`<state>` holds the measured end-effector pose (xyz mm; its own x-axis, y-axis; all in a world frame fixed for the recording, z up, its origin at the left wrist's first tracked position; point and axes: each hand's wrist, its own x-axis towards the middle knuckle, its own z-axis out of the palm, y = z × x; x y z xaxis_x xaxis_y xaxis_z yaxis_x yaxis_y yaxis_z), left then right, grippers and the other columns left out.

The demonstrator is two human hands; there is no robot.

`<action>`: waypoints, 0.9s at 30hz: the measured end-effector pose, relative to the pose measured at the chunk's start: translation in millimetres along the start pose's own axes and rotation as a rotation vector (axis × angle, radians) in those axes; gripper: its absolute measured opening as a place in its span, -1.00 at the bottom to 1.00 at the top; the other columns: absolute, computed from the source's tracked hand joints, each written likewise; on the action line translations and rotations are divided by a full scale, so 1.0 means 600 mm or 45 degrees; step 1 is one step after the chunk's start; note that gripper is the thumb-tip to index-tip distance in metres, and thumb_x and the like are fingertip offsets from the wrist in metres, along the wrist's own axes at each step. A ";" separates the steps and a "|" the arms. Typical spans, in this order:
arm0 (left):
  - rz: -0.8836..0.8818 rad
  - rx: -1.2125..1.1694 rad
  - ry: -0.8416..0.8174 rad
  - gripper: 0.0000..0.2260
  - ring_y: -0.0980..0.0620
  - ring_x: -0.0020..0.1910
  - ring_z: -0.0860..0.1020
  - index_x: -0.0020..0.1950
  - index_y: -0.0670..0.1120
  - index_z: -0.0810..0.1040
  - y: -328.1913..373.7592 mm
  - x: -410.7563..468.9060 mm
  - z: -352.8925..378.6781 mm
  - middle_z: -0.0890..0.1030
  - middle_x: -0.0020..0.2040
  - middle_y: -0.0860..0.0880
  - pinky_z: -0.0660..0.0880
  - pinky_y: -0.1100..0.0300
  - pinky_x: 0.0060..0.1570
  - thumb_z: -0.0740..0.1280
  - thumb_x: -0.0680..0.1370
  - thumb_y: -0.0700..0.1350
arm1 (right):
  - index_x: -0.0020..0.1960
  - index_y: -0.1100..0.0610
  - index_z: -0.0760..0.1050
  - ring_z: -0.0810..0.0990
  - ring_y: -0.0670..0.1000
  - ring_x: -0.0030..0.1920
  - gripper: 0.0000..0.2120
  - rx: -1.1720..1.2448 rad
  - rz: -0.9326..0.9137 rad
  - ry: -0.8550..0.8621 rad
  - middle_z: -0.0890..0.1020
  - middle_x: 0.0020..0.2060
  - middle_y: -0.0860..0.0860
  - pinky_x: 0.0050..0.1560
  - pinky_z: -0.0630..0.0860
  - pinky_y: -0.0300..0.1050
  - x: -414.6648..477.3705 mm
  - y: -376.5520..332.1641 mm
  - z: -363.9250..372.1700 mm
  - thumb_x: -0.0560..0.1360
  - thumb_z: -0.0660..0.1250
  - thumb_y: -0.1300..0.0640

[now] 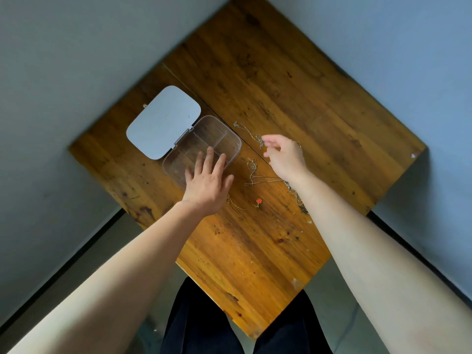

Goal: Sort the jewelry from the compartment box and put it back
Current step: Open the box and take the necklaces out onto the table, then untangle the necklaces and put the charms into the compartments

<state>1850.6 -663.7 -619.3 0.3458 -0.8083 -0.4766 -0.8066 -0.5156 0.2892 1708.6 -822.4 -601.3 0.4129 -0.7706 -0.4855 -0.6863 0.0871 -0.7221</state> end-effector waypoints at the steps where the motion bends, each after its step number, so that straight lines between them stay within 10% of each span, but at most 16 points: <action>1: 0.025 0.008 0.034 -0.45 -0.18 0.61 -0.12 0.62 0.03 0.02 -0.008 -0.005 -0.006 -0.06 0.65 -0.11 -0.12 -0.26 0.50 -0.05 0.67 0.22 | 0.32 0.01 0.53 0.62 -0.02 0.15 -0.65 0.010 0.001 -0.013 0.60 0.24 -0.04 0.23 0.56 0.13 -0.001 -0.003 0.004 0.63 0.16 0.27; 17: 0.138 0.017 0.337 -0.52 -0.31 0.56 0.12 0.51 -0.17 0.28 -0.031 -0.137 0.079 0.13 0.58 -0.31 0.15 -0.30 0.45 0.17 0.63 -0.01 | 0.20 -0.09 0.56 0.53 -0.11 -0.09 -0.77 -0.256 0.079 0.170 0.51 0.04 -0.11 -0.19 0.40 -0.34 -0.176 0.128 0.106 0.61 0.28 0.14; 27: 0.232 -0.039 0.260 -0.50 -0.32 0.52 0.18 0.51 -0.17 0.27 0.054 -0.116 0.133 0.18 0.56 -0.30 0.25 -0.29 0.37 0.28 0.60 -0.05 | 0.28 -0.02 0.48 0.61 0.02 -0.09 -0.69 -0.288 0.190 0.465 0.50 0.15 0.02 -0.10 0.48 -0.14 -0.218 0.212 0.050 0.56 0.37 0.04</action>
<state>1762.1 -601.5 -642.8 0.2888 -0.9274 -0.2379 -0.8503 -0.3626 0.3814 1585.2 -691.7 -644.5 0.0891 -0.9360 -0.3406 -0.8526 0.1052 -0.5119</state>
